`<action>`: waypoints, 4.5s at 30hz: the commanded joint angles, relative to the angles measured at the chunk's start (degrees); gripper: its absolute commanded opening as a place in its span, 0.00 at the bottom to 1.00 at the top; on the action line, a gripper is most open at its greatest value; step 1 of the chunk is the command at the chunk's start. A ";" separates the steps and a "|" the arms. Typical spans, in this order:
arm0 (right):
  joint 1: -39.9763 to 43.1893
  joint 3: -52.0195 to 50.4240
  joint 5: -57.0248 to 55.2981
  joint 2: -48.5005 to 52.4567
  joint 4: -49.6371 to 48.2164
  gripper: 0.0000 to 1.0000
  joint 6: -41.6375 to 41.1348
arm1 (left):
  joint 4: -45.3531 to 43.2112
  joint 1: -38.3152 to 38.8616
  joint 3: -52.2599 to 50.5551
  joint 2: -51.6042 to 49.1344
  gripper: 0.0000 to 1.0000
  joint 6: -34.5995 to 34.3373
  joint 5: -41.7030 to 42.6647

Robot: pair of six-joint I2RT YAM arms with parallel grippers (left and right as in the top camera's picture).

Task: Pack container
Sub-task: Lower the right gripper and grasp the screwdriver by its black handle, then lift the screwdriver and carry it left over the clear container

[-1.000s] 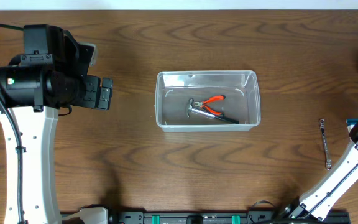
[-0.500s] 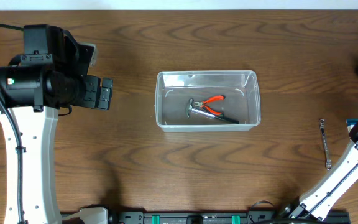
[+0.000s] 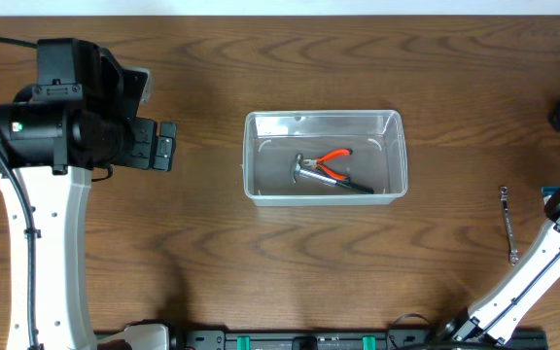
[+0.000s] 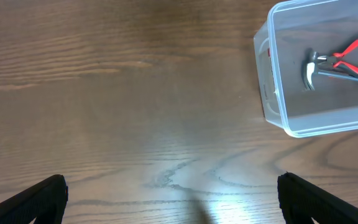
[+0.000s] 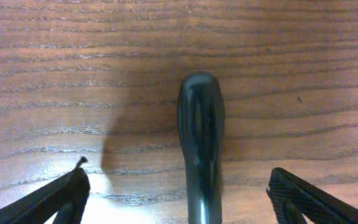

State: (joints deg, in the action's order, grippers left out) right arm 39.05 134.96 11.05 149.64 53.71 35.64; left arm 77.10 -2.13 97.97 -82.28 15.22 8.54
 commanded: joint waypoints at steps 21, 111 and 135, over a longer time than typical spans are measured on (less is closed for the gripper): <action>0.37 0.79 -0.11 3.50 -0.35 0.92 0.90 | 0.17 0.24 0.35 0.31 0.98 -0.33 -0.63; 1.57 2.32 1.44 3.98 -3.13 0.01 -5.88 | 0.17 0.24 0.35 0.31 0.98 -0.33 -0.66; -19.21 34.71 14.49 -11.47 33.05 0.01 -4.26 | 0.17 0.22 0.35 0.31 0.98 -0.33 -0.66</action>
State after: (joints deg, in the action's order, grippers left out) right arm 23.88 167.89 22.83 144.38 84.05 29.76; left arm 77.12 -2.13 97.97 -82.28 15.22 8.54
